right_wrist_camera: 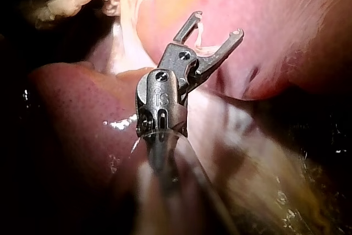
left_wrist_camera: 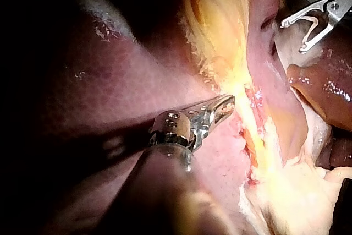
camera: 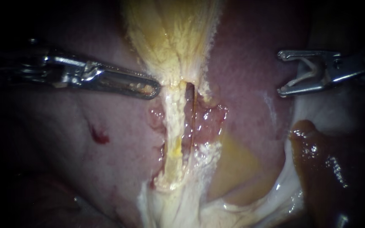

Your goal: Clipping first clip left tube

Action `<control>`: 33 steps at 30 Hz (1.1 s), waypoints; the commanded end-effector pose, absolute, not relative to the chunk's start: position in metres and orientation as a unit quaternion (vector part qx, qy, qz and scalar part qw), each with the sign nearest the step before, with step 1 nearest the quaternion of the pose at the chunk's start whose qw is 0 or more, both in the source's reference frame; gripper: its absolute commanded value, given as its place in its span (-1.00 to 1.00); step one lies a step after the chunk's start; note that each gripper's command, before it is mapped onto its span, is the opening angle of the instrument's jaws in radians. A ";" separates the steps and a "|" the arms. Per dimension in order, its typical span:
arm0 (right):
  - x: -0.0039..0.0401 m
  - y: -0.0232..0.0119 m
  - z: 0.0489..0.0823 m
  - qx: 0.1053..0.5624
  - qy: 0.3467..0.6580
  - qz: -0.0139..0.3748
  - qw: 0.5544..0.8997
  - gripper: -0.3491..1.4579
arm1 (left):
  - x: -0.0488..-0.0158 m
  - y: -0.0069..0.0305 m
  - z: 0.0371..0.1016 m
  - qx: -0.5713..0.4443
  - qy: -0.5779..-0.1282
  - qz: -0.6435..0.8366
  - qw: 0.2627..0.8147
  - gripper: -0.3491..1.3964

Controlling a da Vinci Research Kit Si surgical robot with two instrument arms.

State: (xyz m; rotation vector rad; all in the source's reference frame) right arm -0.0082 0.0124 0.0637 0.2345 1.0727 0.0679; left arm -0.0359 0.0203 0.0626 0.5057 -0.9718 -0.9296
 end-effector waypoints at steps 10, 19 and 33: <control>-0.0082 0.0124 0.0637 0.111 0.510 0.032 0.853 -0.06 | -0.0352 0.0203 0.0623 0.234 -0.445 -0.424 0.753 -1.00; -0.0082 0.0124 0.0636 0.111 0.510 0.032 0.852 -0.06 | -0.0320 0.0213 0.0588 0.237 -0.447 -0.428 0.749 -0.98; -0.0082 0.0124 0.0636 0.112 0.510 0.032 0.852 -0.06 | -0.0285 0.0232 0.0553 0.227 -0.456 -0.442 0.738 -0.94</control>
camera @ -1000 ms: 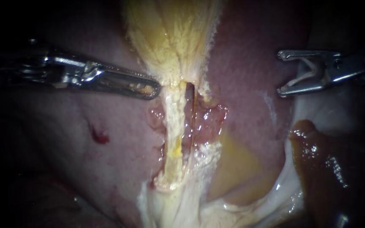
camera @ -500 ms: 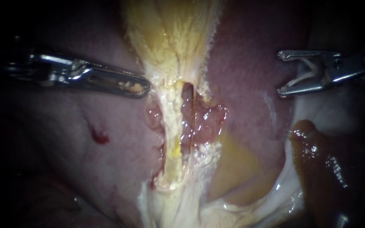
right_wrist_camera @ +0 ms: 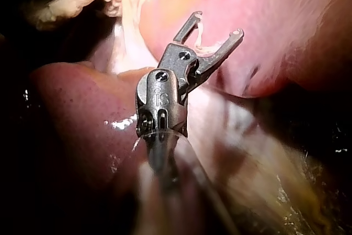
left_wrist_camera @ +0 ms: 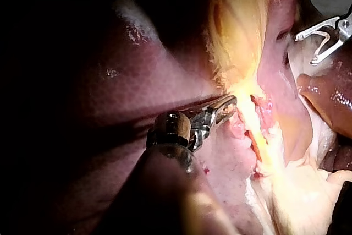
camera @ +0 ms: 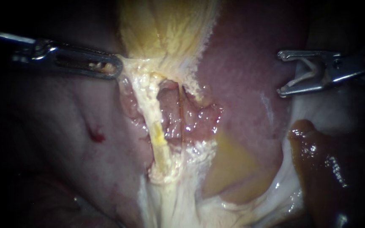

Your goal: Clipping first clip left tube

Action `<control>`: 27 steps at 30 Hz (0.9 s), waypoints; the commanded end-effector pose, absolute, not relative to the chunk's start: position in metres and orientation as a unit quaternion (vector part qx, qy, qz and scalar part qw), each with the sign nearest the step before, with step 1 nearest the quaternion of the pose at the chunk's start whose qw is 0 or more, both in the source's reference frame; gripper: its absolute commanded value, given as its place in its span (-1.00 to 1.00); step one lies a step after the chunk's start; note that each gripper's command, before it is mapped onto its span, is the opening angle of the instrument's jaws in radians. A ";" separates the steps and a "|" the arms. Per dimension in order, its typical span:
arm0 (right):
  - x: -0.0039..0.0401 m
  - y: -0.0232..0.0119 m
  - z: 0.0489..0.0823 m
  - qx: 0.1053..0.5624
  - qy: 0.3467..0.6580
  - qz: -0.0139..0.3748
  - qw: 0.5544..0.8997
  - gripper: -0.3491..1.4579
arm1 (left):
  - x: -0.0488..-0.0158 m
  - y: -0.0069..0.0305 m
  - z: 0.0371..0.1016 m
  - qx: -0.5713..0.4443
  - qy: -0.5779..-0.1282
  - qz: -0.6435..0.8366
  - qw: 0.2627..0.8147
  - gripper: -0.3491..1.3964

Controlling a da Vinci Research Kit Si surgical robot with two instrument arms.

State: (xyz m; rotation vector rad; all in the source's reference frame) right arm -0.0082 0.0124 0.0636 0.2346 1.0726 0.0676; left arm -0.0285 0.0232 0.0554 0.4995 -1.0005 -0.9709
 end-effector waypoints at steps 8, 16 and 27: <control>-0.0079 0.0121 0.0633 0.117 0.513 0.029 0.850 -0.07 | -0.0285 0.0230 0.0551 0.226 -0.455 -0.443 0.738 -0.92; -0.0061 0.0105 0.0626 0.132 0.524 0.018 0.841 -0.07 | -0.0286 0.0228 0.0549 0.227 -0.455 -0.446 0.737 -0.92; -0.0011 0.0063 0.0623 0.166 0.542 0.024 0.823 -0.07 | -0.0288 0.0226 0.0549 0.226 -0.454 -0.446 0.737 -0.92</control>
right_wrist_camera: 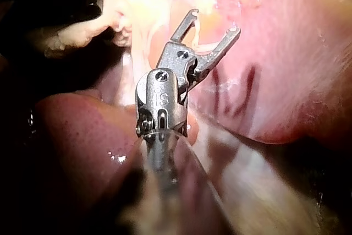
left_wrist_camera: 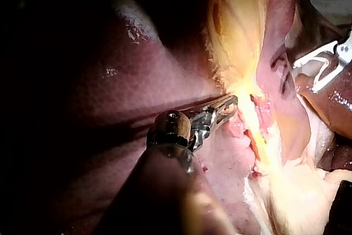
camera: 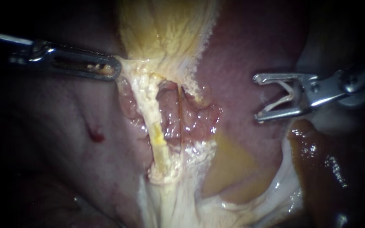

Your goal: Clipping first clip left tube

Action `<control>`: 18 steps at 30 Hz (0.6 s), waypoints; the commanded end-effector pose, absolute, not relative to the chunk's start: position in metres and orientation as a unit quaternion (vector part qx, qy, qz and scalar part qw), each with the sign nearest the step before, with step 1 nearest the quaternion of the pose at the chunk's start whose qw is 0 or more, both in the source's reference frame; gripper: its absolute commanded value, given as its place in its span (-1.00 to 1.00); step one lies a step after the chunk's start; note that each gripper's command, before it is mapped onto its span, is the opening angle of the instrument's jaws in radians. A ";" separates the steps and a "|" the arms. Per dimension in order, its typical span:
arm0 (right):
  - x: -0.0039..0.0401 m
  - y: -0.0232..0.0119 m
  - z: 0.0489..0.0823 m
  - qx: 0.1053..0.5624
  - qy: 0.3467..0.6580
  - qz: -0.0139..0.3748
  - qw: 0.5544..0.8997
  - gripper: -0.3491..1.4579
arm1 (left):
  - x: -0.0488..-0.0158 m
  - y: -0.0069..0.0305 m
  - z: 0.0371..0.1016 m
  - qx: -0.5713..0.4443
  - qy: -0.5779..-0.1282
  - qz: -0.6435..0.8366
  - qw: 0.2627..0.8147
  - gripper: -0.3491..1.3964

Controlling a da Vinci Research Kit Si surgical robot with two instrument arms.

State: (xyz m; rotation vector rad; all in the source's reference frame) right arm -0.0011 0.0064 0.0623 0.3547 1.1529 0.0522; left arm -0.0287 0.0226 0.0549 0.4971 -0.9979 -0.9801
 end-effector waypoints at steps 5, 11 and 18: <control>0.0015 0.0042 0.0626 0.179 0.544 0.027 0.820 -0.06 | -0.0288 0.0226 0.0549 0.226 -0.454 -0.446 0.737 -0.92; 0.0044 0.0021 0.0626 0.195 0.555 0.030 0.808 -0.06 | -0.0289 0.0226 0.0549 0.225 -0.454 -0.447 0.737 -0.92; 0.0071 0.0006 0.0624 0.207 0.564 0.038 0.798 -0.06 | -0.0292 0.0225 0.0550 0.225 -0.454 -0.447 0.737 -0.92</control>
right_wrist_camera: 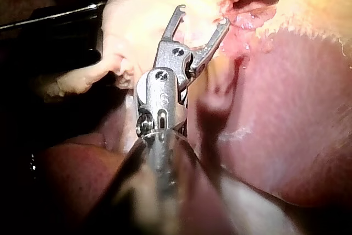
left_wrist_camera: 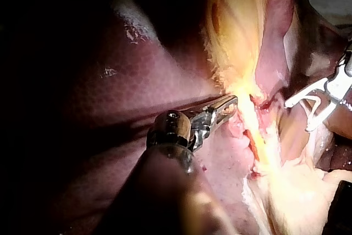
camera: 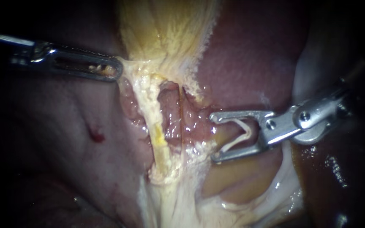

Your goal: Clipping first clip left tube

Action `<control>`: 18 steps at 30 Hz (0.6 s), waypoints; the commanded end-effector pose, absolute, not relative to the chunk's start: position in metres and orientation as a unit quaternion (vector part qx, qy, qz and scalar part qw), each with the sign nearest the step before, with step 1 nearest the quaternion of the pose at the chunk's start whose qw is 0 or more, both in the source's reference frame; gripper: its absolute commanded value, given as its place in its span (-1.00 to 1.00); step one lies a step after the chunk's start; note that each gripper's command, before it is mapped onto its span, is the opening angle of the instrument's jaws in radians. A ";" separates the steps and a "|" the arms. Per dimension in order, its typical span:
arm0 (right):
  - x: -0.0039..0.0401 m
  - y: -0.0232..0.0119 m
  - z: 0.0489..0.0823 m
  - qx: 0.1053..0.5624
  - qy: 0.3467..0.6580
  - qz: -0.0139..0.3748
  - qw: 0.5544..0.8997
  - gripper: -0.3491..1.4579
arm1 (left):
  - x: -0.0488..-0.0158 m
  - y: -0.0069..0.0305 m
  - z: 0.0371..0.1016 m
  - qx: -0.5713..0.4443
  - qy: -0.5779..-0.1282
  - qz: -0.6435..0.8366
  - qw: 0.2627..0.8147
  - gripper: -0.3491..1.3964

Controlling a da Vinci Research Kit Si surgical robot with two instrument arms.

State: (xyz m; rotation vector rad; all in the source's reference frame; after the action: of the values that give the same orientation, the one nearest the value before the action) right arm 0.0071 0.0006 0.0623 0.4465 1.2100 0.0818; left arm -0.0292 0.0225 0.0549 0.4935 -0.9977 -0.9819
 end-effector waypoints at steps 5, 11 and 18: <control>0.0093 -0.0002 0.0628 0.219 0.568 0.043 0.792 -0.06 | -0.0294 0.0224 0.0549 0.224 -0.454 -0.448 0.737 -0.92; 0.0114 -0.0014 0.0635 0.230 0.570 0.041 0.788 -0.06 | -0.0295 0.0224 0.0549 0.222 -0.454 -0.449 0.737 -0.92; 0.0129 -0.0020 0.0643 0.236 0.569 0.040 0.787 -0.06 | -0.0295 0.0224 0.0549 0.222 -0.454 -0.449 0.737 -0.92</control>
State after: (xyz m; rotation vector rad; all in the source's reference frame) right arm 0.0131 -0.0021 0.0644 0.5080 1.2272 0.0870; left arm -0.0295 0.0223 0.0549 0.4878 -0.9966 -0.9860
